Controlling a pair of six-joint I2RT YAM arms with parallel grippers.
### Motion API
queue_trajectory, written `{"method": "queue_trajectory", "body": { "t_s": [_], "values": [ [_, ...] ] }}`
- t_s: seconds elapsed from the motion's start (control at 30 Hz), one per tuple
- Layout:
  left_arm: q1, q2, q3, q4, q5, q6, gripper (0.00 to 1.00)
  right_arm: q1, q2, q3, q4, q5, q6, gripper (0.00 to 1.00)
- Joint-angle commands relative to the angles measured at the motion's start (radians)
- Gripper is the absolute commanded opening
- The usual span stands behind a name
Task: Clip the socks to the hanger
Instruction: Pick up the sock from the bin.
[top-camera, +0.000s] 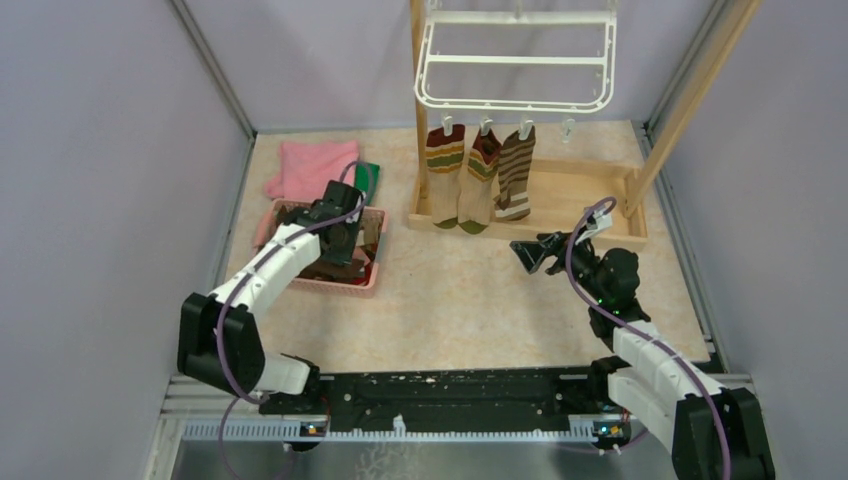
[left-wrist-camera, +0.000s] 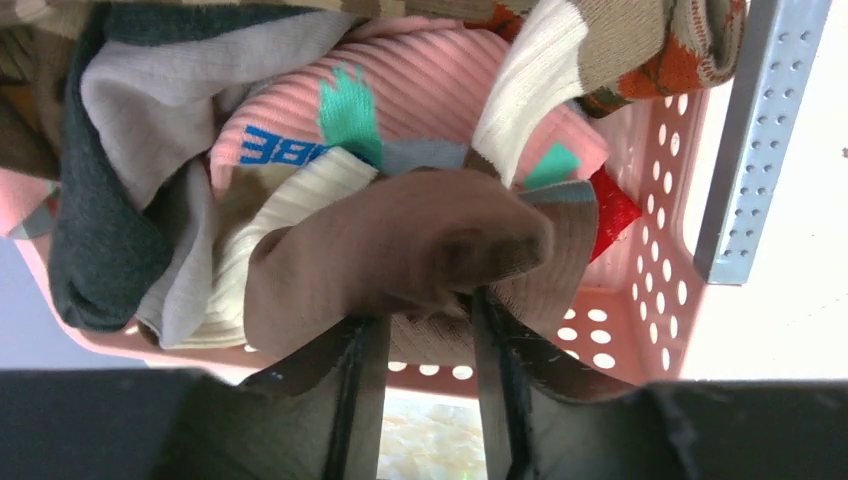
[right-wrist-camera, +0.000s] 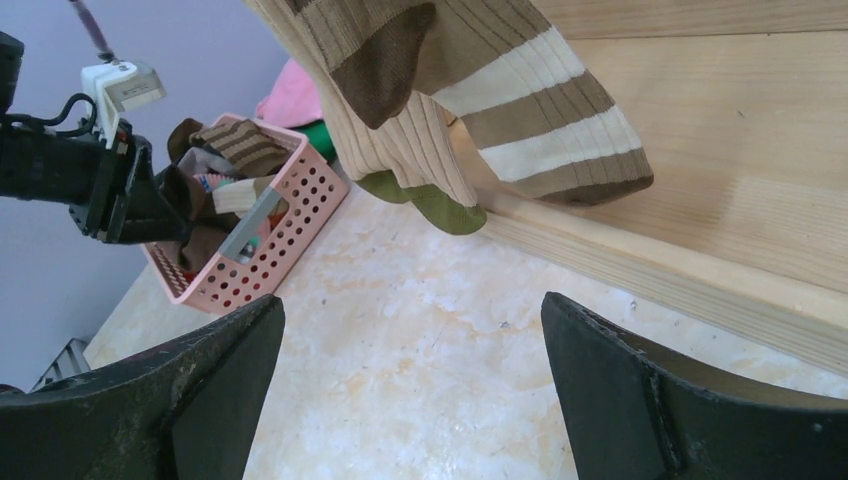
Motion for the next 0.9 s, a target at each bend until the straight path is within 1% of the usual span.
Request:
{"method": "queue_trajectory", "body": {
  "t_s": [0.0,0.07,0.13,0.2,0.3,0.43,0.5,0.53,0.57,0.6,0.67,0.87],
  "values": [
    [0.012,-0.045,0.064,0.05,-0.013,-0.027,0.52,0.013,-0.019,0.02,0.014,-0.003,-0.021,0.98],
    [0.031,-0.12,0.091,0.113,-0.026,-0.03,0.71,0.014,-0.02,0.017,0.014,-0.002,-0.019,0.99],
    [0.076,-0.197,0.098,0.2,-0.001,-0.032,0.83,0.014,-0.021,0.017,0.016,-0.001,-0.02,0.99],
    [0.154,-0.247,0.092,0.284,0.057,-0.047,0.87,0.017,-0.023,0.016,0.018,0.001,-0.02,0.98],
    [0.284,-0.248,0.093,0.337,0.182,-0.094,0.88,0.022,-0.026,0.017,0.014,0.004,-0.022,0.99],
    [0.428,-0.2,0.052,0.433,0.295,-0.181,0.86,0.028,-0.031,0.018,0.01,0.01,-0.026,0.98],
    [0.486,-0.168,0.036,0.478,0.323,-0.232,0.8,0.03,-0.032,0.02,0.007,0.011,-0.028,0.99],
    [0.511,-0.151,0.03,0.5,0.339,-0.249,0.72,0.033,-0.033,0.021,0.003,0.012,-0.03,0.99],
    [0.53,-0.128,0.03,0.516,0.343,-0.262,0.64,0.034,-0.034,0.023,0.001,0.014,-0.032,0.99],
    [0.543,-0.104,0.034,0.522,0.329,-0.269,0.61,0.035,-0.034,0.023,0.0,0.015,-0.033,0.99],
    [0.555,-0.053,0.044,0.528,0.286,-0.284,0.61,0.038,-0.034,0.026,0.0,0.018,-0.034,0.98],
    [0.575,0.071,0.054,0.526,0.288,-0.311,0.65,0.04,-0.038,0.028,-0.008,0.023,-0.041,0.99]
  ]
}}
